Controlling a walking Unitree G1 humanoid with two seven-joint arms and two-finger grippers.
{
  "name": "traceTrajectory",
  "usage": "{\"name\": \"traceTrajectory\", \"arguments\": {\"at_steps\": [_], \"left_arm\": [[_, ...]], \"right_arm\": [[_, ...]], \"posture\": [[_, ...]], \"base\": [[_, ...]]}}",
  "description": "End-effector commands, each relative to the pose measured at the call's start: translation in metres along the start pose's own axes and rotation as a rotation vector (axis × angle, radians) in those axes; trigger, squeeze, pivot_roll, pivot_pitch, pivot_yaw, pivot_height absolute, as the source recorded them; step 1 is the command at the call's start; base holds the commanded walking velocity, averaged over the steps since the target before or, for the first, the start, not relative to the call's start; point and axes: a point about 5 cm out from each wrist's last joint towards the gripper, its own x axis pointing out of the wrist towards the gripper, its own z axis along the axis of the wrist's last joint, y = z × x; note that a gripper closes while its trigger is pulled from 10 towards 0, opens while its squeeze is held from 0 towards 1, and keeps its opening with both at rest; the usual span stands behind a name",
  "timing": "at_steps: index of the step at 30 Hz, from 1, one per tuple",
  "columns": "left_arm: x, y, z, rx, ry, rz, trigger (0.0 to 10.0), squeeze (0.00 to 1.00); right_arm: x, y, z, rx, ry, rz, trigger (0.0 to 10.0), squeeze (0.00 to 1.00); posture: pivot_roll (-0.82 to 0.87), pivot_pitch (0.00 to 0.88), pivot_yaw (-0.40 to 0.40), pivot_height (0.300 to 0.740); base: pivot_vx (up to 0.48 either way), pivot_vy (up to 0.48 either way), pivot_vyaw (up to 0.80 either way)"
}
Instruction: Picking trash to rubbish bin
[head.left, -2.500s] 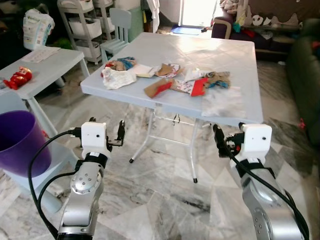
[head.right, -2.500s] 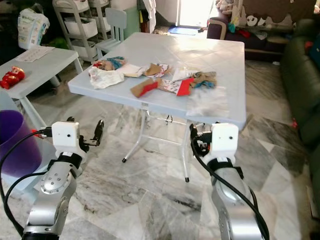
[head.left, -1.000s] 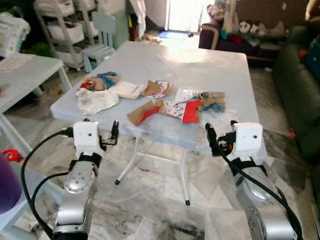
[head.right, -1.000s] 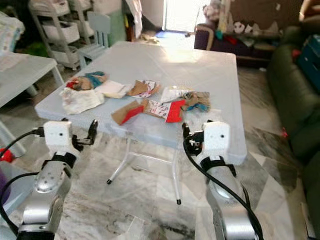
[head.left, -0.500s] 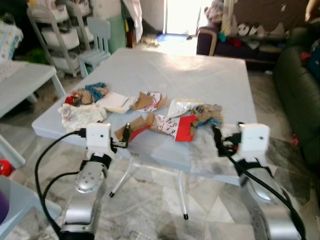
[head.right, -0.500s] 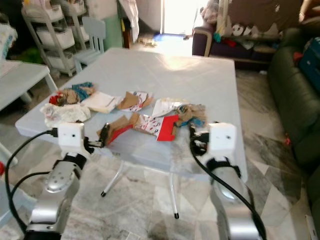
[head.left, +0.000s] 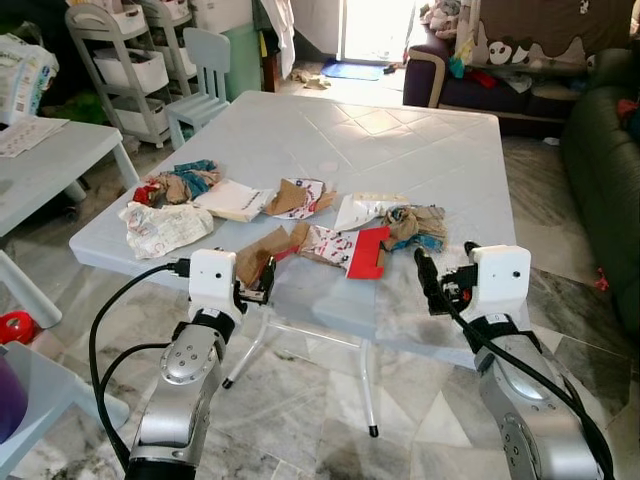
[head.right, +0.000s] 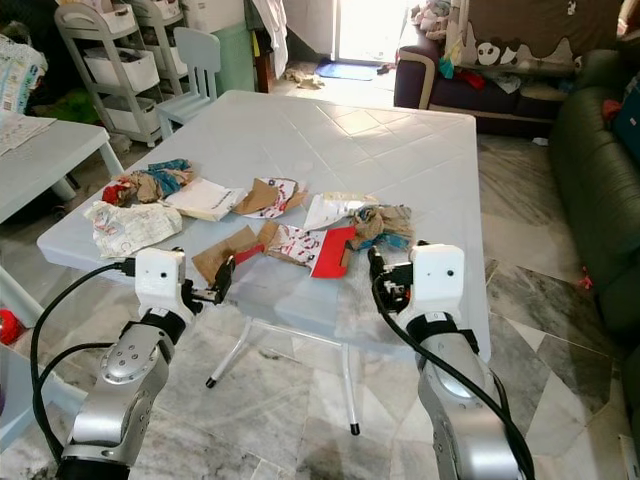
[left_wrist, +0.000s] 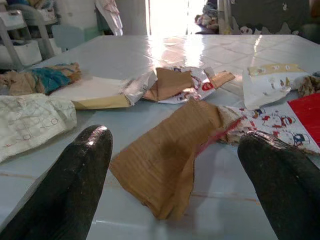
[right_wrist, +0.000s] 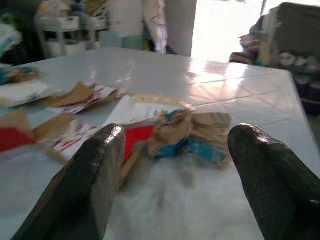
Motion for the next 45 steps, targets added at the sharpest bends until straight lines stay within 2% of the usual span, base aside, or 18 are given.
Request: {"name": "traceTrajectory", "arguments": {"at_steps": [1,9,10,11,17,18,27,29,34,35,36,37,45], "left_arm": [[0.004,-0.001,0.000,0.004,0.012,-0.017,10.0,0.00],[0.022,-0.015,-0.002,0.036,0.011,-0.125,10.0,0.00],[0.025,-0.018,-0.001,0.040,0.005,-0.147,10.0,0.58],[0.027,-0.020,-0.001,0.048,-0.002,-0.155,10.0,1.00],[0.035,-0.022,-0.001,0.064,-0.001,-0.136,10.0,1.00],[0.038,-0.021,-0.004,0.064,0.016,-0.126,10.0,0.00],[0.044,-0.017,-0.007,0.062,0.034,-0.093,10.0,0.00],[0.048,-0.010,-0.012,0.059,0.069,-0.057,10.0,0.00],[0.047,-0.004,-0.025,0.050,0.137,-0.025,10.0,0.00],[0.046,-0.004,-0.027,0.040,0.142,-0.023,3.6,0.00],[0.045,-0.004,-0.029,0.035,0.143,-0.022,3.6,0.00],[0.043,-0.005,-0.031,0.029,0.147,-0.026,0.0,0.00],[0.043,-0.006,-0.036,0.020,0.153,-0.027,0.0,0.00]], "right_arm": [[-0.004,0.003,0.002,0.008,0.004,0.046,10.0,0.00],[-0.017,0.015,-0.004,0.052,0.088,0.225,10.0,0.00],[-0.019,0.015,-0.004,0.058,0.097,0.241,10.0,0.00],[-0.021,0.014,-0.004,0.061,0.099,0.247,10.0,0.00],[-0.026,0.011,-0.003,0.062,0.101,0.244,10.0,0.00],[-0.026,0.013,-0.002,0.064,0.099,0.247,10.0,0.00],[-0.030,0.017,0.000,0.068,0.109,0.290,10.0,0.00],[-0.032,0.018,0.001,0.074,0.118,0.319,10.0,0.00],[-0.033,0.019,0.003,0.070,0.116,0.332,10.0,0.00],[-0.033,0.019,0.003,0.070,0.115,0.331,10.0,0.00],[-0.032,0.018,0.003,0.070,0.116,0.330,10.0,0.00],[-0.032,0.018,0.003,0.070,0.116,0.329,10.0,0.00],[-0.032,0.019,0.003,0.074,0.122,0.335,10.0,0.00]], "posture": [[-0.12,0.036,-0.030,0.740],[-0.15,0.039,-0.034,0.740],[-0.16,0.038,-0.033,0.740],[-0.16,0.037,-0.033,0.740],[-0.18,0.034,-0.029,0.740],[-0.19,0.034,-0.028,0.740],[-0.20,0.041,-0.031,0.740],[-0.20,0.041,-0.034,0.740],[-0.21,0.038,-0.031,0.740],[-0.21,0.038,-0.032,0.740],[-0.21,0.038,-0.032,0.740],[-0.21,0.039,-0.032,0.740],[-0.20,0.035,-0.033,0.740]], "base": [[0.000,0.000,0.00],[0.000,0.000,0.00],[0.000,0.000,0.00],[0.000,0.000,0.00],[0.000,0.000,0.00],[0.000,0.000,0.00],[0.000,0.000,0.00],[0.000,0.000,0.00],[0.000,0.000,0.00],[0.000,0.000,0.00],[0.000,0.000,0.00],[0.000,0.000,0.00],[0.000,0.000,0.00]]}}
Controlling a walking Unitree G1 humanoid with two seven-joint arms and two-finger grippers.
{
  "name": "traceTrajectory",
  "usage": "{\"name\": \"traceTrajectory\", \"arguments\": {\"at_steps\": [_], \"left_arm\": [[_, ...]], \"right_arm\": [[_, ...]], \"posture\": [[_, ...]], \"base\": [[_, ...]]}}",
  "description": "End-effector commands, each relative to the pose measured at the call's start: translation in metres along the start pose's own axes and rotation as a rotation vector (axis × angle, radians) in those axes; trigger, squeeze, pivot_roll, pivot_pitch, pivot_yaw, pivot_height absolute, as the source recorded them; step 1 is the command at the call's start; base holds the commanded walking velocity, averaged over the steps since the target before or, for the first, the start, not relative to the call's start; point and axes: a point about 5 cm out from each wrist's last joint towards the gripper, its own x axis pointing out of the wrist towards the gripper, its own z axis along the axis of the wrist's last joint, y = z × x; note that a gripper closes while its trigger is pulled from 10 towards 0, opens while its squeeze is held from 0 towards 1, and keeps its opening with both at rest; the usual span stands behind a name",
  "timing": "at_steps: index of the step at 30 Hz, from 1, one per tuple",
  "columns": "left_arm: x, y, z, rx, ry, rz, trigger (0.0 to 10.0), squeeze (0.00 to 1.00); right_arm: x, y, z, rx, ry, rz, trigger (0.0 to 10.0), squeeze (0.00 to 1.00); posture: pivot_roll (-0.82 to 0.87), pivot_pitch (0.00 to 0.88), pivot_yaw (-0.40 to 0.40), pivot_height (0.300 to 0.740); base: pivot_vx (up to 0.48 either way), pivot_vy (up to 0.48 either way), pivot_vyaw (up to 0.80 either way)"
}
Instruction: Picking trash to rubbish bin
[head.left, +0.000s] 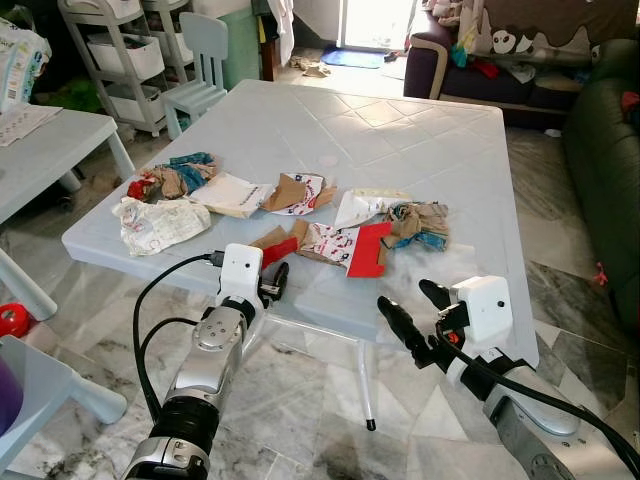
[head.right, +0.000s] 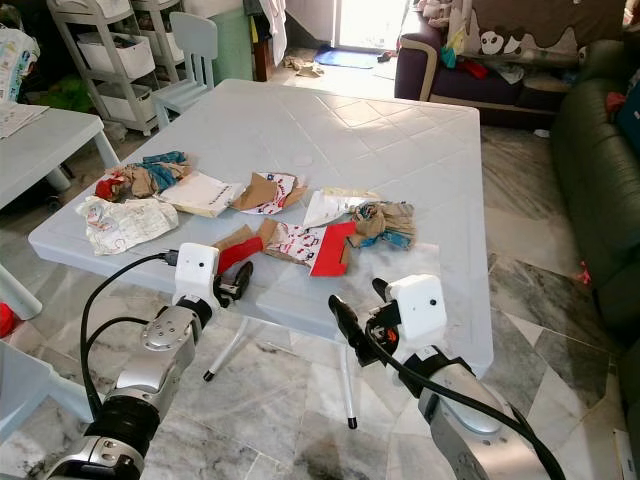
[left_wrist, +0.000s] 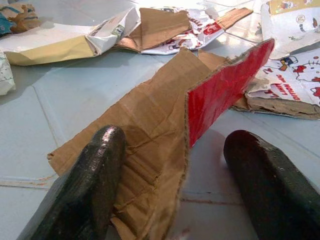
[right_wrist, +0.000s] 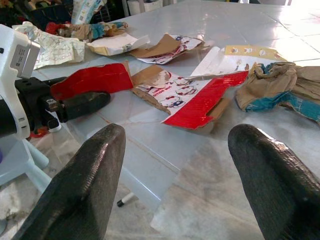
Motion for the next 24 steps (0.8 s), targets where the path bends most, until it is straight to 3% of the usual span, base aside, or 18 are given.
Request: {"name": "traceTrajectory", "arguments": {"at_steps": [1,24], "left_arm": [[0.0004,-0.0009,-0.0052,-0.010,0.021,-0.006,0.0,0.00],[-0.0015,-0.0031,-0.0010,-0.019,-0.037,-0.019,0.0,0.00]], "right_arm": [[0.0006,0.0022,0.0069,-0.016,-0.020,0.018,10.0,0.00],[0.0019,0.0035,0.0066,-0.009,-0.021,0.016,10.0,0.00]], "posture": [[-0.20,0.033,-0.035,0.740],[-0.20,0.043,-0.032,0.740]], "base": [[0.000,0.000,0.00],[0.000,0.000,0.00]]}}
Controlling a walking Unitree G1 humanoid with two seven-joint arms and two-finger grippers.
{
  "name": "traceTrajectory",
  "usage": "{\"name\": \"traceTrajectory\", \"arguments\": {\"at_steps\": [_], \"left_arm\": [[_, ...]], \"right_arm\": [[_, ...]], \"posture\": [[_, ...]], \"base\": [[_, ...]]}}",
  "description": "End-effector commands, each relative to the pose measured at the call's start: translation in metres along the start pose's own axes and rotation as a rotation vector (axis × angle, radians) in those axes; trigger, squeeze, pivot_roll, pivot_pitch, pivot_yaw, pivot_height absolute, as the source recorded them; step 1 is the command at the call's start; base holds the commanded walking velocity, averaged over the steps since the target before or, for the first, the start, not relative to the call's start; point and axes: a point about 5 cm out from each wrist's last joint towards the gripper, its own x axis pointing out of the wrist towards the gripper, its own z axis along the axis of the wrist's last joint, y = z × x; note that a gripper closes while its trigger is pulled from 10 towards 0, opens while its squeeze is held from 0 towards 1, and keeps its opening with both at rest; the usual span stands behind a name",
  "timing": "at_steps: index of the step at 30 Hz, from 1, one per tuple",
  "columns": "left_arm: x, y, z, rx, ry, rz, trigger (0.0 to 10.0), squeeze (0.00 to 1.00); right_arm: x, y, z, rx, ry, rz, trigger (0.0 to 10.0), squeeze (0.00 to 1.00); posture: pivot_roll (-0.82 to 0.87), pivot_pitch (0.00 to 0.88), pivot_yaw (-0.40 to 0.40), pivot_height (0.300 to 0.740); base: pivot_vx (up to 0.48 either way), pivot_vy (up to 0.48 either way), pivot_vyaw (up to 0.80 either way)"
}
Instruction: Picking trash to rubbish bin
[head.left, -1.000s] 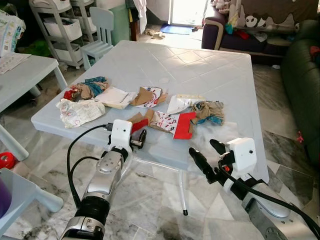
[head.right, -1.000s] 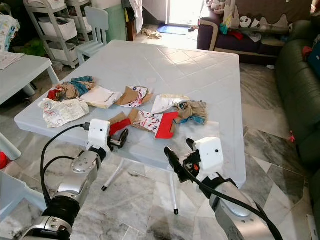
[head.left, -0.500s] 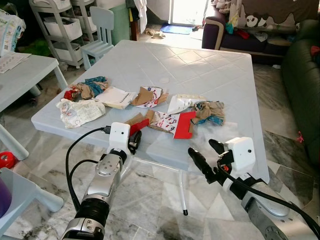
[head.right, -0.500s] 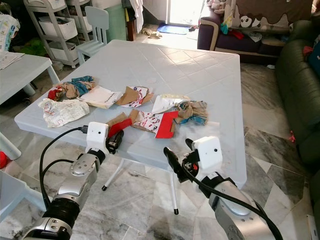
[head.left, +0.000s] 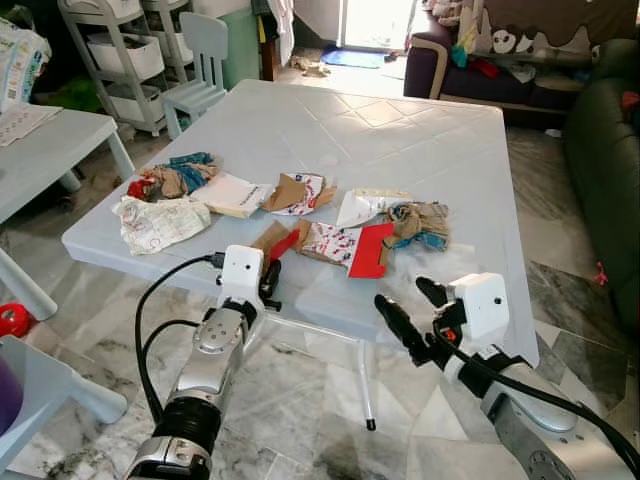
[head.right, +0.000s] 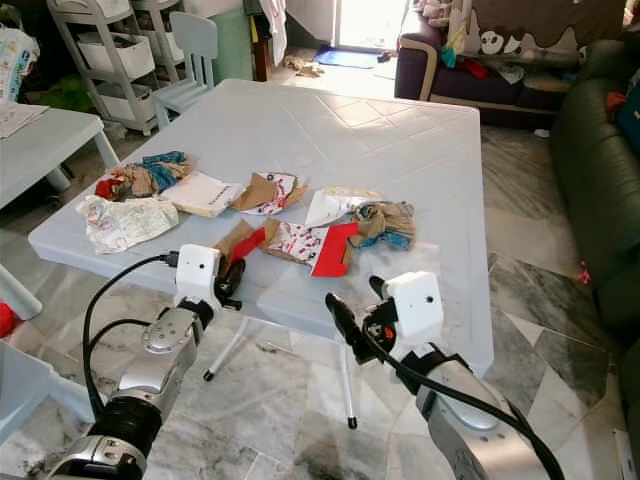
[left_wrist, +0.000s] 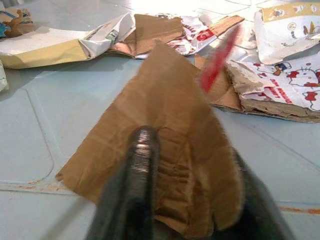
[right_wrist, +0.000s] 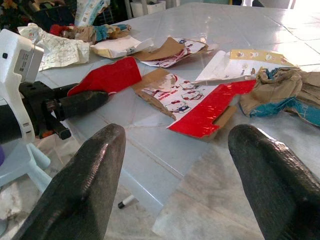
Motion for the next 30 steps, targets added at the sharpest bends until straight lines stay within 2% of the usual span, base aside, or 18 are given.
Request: {"name": "traceTrajectory", "arguments": {"at_steps": [1,9,13,16,19,22,26,30], "left_arm": [[-0.002,0.000,0.001,-0.004,-0.019,0.006,0.0,0.00],[-0.010,0.005,0.009,0.049,-0.101,0.041,0.0,0.00],[-0.023,0.013,0.014,0.087,-0.145,0.094,0.0,0.00],[-0.040,0.021,0.027,0.114,-0.218,0.136,0.0,0.00],[-0.056,0.024,0.039,0.158,-0.282,0.162,0.0,0.00],[-0.065,0.022,0.045,0.202,-0.328,0.154,0.0,0.00],[-0.079,0.017,0.045,0.245,-0.343,0.147,0.0,0.00],[-0.093,0.018,0.043,0.265,-0.311,0.157,0.0,0.00]], "right_arm": [[0.000,0.002,0.004,-0.004,-0.012,0.005,10.0,0.00],[0.000,0.000,0.006,-0.011,-0.024,-0.005,10.0,0.00],[0.000,0.001,0.005,-0.012,-0.024,-0.006,10.0,0.00],[0.003,0.002,0.006,-0.013,-0.036,0.002,10.0,0.00],[0.010,0.000,0.010,-0.023,-0.064,0.002,10.0,0.00],[0.016,-0.004,0.013,-0.029,-0.089,-0.016,10.0,0.00],[0.031,-0.010,0.020,-0.035,-0.130,-0.040,10.0,0.00],[0.046,-0.013,0.025,-0.051,-0.153,-0.031,10.0,0.00]], "posture": [[-0.20,0.042,-0.033,0.740],[-0.20,0.038,-0.032,0.740],[-0.19,0.028,-0.032,0.740],[-0.17,0.029,-0.035,0.740],[-0.13,0.029,-0.042,0.740],[-0.10,0.027,-0.045,0.740],[-0.06,0.025,-0.045,0.740],[-0.03,0.028,-0.036,0.740]], "base": [[0.000,0.000,0.00],[0.000,0.000,0.00],[0.000,0.000,0.00],[0.000,0.000,0.00],[0.000,0.000,0.00],[0.000,0.000,0.00],[0.000,0.000,0.00],[0.000,0.000,0.00]]}}
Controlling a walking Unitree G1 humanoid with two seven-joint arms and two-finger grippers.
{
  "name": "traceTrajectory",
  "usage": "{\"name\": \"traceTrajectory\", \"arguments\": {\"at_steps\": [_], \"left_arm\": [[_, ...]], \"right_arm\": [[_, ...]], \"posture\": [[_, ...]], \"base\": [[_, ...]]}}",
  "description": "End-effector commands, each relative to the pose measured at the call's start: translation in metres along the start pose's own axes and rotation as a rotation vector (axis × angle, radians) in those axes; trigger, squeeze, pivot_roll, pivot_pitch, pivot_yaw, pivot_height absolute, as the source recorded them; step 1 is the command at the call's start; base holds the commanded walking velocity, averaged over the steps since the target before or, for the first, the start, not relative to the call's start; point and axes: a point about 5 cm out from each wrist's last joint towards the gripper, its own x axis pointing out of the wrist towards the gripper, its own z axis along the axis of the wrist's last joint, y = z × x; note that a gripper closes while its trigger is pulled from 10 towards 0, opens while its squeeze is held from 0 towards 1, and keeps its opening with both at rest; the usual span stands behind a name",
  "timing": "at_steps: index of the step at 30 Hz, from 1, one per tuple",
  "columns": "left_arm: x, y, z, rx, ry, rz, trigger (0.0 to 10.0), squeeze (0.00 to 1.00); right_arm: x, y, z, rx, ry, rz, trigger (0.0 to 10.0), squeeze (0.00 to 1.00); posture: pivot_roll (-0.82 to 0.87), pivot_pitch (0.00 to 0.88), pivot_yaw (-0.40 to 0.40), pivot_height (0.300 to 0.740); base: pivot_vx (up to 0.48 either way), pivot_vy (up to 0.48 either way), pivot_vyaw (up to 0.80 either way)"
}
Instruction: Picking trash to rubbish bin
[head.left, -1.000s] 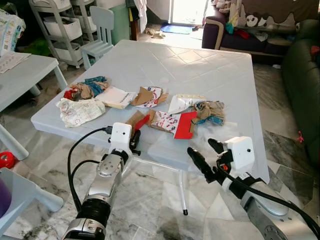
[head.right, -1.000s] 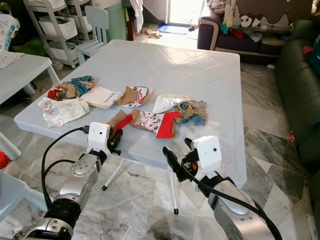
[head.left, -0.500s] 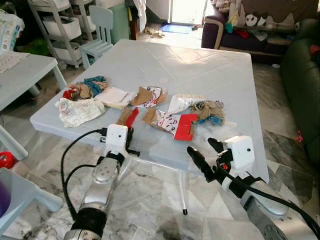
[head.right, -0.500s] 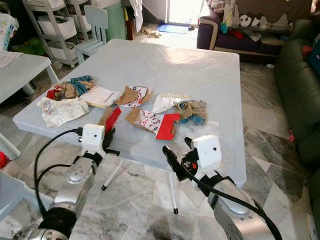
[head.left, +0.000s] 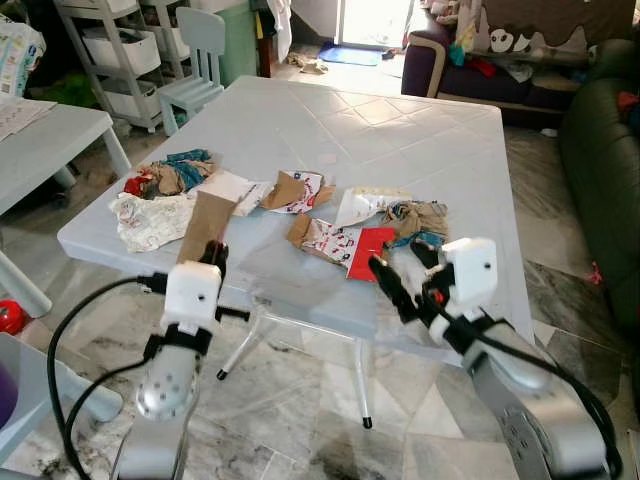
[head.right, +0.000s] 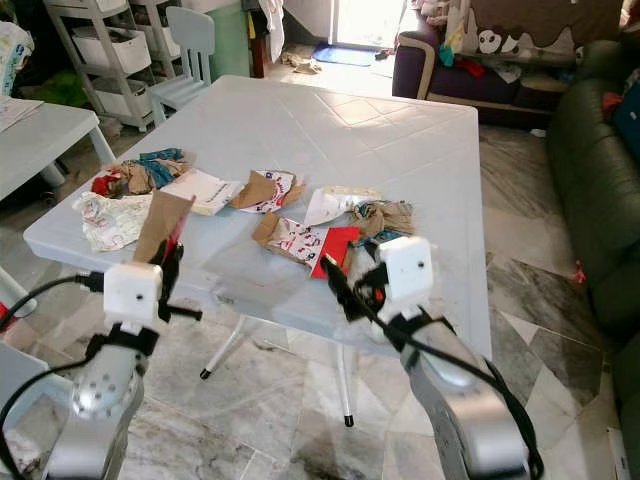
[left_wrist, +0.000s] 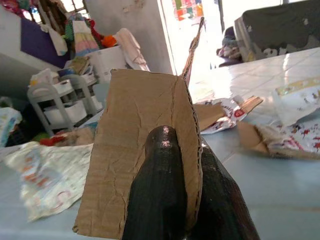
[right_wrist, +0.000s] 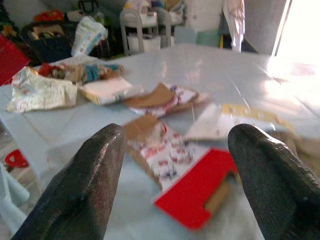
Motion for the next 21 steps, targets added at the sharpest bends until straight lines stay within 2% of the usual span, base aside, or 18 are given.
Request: {"name": "traceTrajectory", "arguments": {"at_steps": [1,2,3,5,6,7,8,12,13,14,15,16,17,18,19,21], "left_arm": [[-0.006,0.011,0.003,0.031,0.016,0.030,0.0,0.00],[-0.006,0.011,0.003,0.031,0.016,0.030,0.0,0.00],[-0.011,0.017,0.001,0.041,0.034,0.055,0.0,0.00],[-0.012,0.018,0.000,0.044,0.038,0.059,0.0,0.00],[-0.018,0.020,-0.001,0.051,0.049,0.060,0.0,0.00],[-0.021,0.020,-0.001,0.054,0.056,0.059,0.0,0.00],[-0.025,0.020,-0.002,0.060,0.066,0.055,0.0,0.00],[-0.035,0.020,-0.004,0.073,0.091,0.041,0.0,0.00],[-0.036,0.020,-0.003,0.073,0.094,0.043,0.0,0.00],[-0.035,0.020,-0.001,0.077,0.093,0.043,0.0,0.00],[-0.035,0.020,-0.001,0.077,0.093,0.043,0.0,0.00],[-0.035,0.020,0.000,0.080,0.092,0.044,0.0,0.00],[-0.035,0.020,0.001,0.079,0.091,0.043,0.2,0.00],[-0.035,0.020,0.001,0.079,0.091,0.043,0.2,0.00],[-0.034,0.021,0.002,0.081,0.090,0.043,0.4,0.00],[-0.034,0.023,0.003,0.082,0.090,0.047,0.4,0.00]], "right_arm": [[0.005,-0.006,0.000,-0.013,-0.014,-0.013,10.0,0.00],[0.005,-0.006,0.000,-0.013,-0.014,-0.013,10.0,0.00],[0.008,-0.009,0.000,-0.012,-0.021,-0.023,10.0,0.35],[0.009,-0.010,-0.001,-0.011,-0.023,-0.026,10.0,0.35],[0.013,-0.012,-0.001,0.000,-0.028,-0.037,10.0,0.88],[0.015,-0.013,-0.002,0.008,-0.033,-0.042,10.0,0.88],[0.018,-0.013,-0.002,0.007,-0.036,-0.044,10.0,1.00],[0.028,-0.015,-0.004,-0.036,-0.043,-0.060,10.0,1.00],[0.030,-0.017,-0.005,-0.049,-0.040,-0.077,10.0,1.00],[0.033,-0.025,-0.011,-0.086,-0.003,-0.142,10.0,0.95],[0.033,-0.025,-0.011,-0.086,-0.003,-0.142,10.0,0.95],[0.034,-0.029,-0.015,-0.088,0.015,-0.174,10.0,0.85],[0.035,-0.030,-0.018,-0.068,0.036,-0.183,10.0,0.14],[0.035,-0.030,-0.018,-0.068,0.036,-0.183,10.0,0.14],[0.036,-0.031,-0.023,-0.057,0.056,-0.188,10.0,0.00],[0.040,-0.033,-0.030,-0.030,0.086,-0.203,10.0,0.00]], "posture": [[-0.02,0.029,-0.032,0.740],[-0.02,0.029,-0.032,0.740],[-0.01,0.030,-0.032,0.740],[-0.01,0.030,-0.032,0.740],[0.00,0.032,-0.033,0.740],[0.00,0.032,-0.033,0.740],[0.03,0.035,-0.038,0.740],[0.04,0.037,-0.040,0.740],[0.05,0.039,-0.040,0.740],[0.05,0.039,-0.041,0.740],[0.05,0.039,-0.041,0.740],[0.05,0.040,-0.041,0.740],[0.05,0.040,-0.042,0.740],[0.05,0.040,-0.042,0.740],[0.06,0.042,-0.045,0.740],[0.07,0.045,-0.047,0.740]], "base": [[0.000,0.000,0.00],[0.000,0.000,0.00],[0.000,0.000,0.00],[0.000,0.000,0.00],[0.000,0.000,0.00],[0.000,0.000,0.00],[0.000,0.000,0.00],[0.000,0.000,0.00],[0.000,0.000,0.00],[0.000,0.000,0.00],[0.000,0.000,0.00],[0.000,0.000,0.00],[0.000,0.000,0.00],[0.000,0.000,0.00],[0.000,0.000,0.00],[0.000,0.000,0.00]]}}
